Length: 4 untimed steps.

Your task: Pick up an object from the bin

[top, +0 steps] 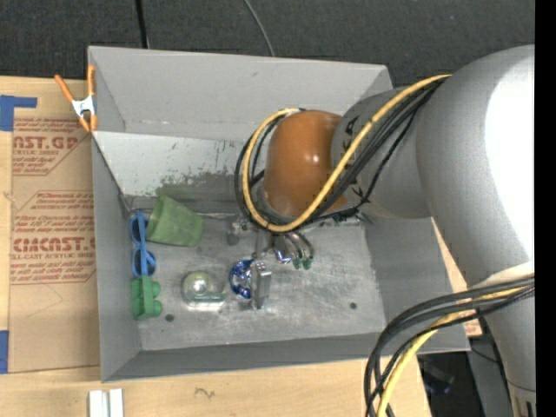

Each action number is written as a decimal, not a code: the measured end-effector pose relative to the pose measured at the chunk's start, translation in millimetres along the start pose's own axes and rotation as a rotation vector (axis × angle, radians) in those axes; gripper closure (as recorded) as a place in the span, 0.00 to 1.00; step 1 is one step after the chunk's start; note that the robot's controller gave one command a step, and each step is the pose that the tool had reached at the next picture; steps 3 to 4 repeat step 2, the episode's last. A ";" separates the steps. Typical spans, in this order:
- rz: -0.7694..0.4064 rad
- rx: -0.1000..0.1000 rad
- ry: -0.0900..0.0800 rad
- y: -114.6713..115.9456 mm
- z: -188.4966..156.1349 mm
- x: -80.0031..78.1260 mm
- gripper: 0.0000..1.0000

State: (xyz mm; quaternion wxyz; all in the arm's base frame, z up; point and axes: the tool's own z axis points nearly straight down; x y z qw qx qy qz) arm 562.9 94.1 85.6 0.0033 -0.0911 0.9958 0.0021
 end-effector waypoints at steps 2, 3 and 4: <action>-0.259 0.003 -0.003 31.2 -164.5 7.8 1.00; -0.259 0.003 -0.003 31.2 -164.5 7.8 1.00; -0.259 0.003 -0.003 31.2 -164.5 7.8 1.00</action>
Offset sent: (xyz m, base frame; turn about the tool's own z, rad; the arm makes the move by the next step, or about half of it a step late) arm 0.0000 0.0000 0.0000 0.0000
